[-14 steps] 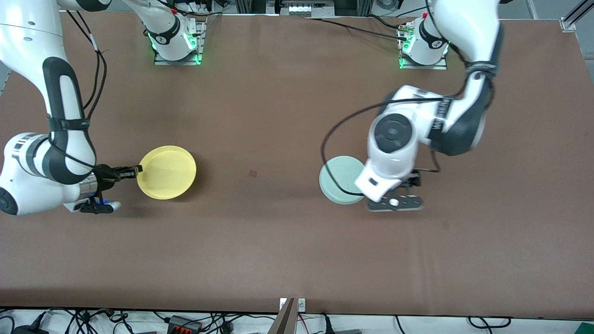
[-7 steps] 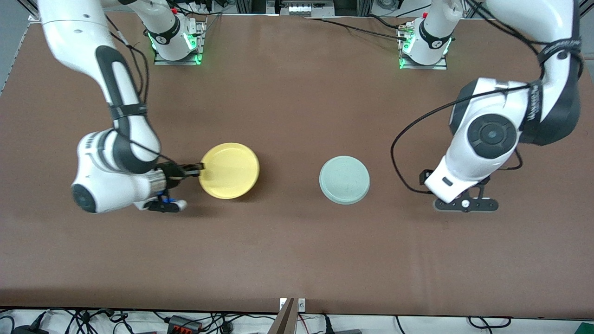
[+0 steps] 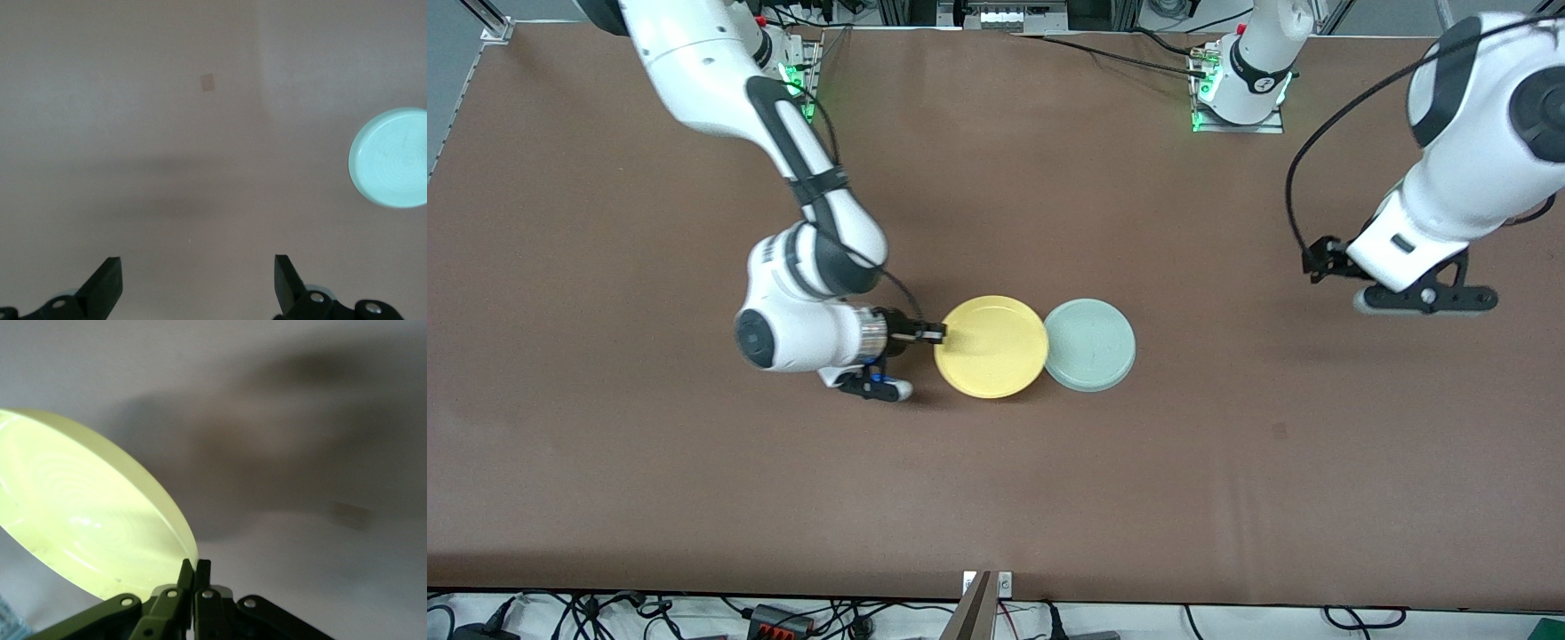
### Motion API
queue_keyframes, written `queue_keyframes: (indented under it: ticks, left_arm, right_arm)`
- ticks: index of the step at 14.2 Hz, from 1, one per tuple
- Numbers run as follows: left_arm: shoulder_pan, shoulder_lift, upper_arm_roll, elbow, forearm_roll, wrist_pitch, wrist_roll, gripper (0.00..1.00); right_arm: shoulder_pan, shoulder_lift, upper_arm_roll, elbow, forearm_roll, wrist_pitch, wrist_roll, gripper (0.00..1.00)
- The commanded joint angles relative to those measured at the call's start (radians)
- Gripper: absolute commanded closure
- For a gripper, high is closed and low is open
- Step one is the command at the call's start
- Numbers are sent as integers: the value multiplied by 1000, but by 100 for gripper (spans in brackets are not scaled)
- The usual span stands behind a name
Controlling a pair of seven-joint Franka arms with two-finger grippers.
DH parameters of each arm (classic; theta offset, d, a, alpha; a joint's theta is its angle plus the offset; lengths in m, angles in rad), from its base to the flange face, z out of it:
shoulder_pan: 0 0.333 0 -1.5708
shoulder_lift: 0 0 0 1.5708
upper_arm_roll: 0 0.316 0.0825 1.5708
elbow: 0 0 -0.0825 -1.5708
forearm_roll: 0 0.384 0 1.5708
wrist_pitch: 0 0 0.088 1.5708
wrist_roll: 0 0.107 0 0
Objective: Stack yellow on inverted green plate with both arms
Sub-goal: 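Carry the yellow plate over the green plate with the right gripper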
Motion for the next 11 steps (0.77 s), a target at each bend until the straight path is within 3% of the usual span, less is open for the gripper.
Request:
queue_keyframes:
  ticks: [1, 5, 8, 11]
  left_arm:
    - [47, -80, -13, -64, -27, 15, 96, 0]
    - [64, -60, -10, -51, -27, 27, 150, 0]
    - [71, -14, -6, 38, -32, -25, 185, 0]
    - [73, -11, -2, 49, -137, -49, 139, 0]
  right_arm:
    - [73, 100, -16, 134, 0, 27, 111, 100]
    - [171, 185, -18, 217, -18, 128, 318, 100]
    - [179, 212, -9, 235, -14, 141, 421, 100]
    - [205, 240, -6, 273, -12, 159, 485, 100]
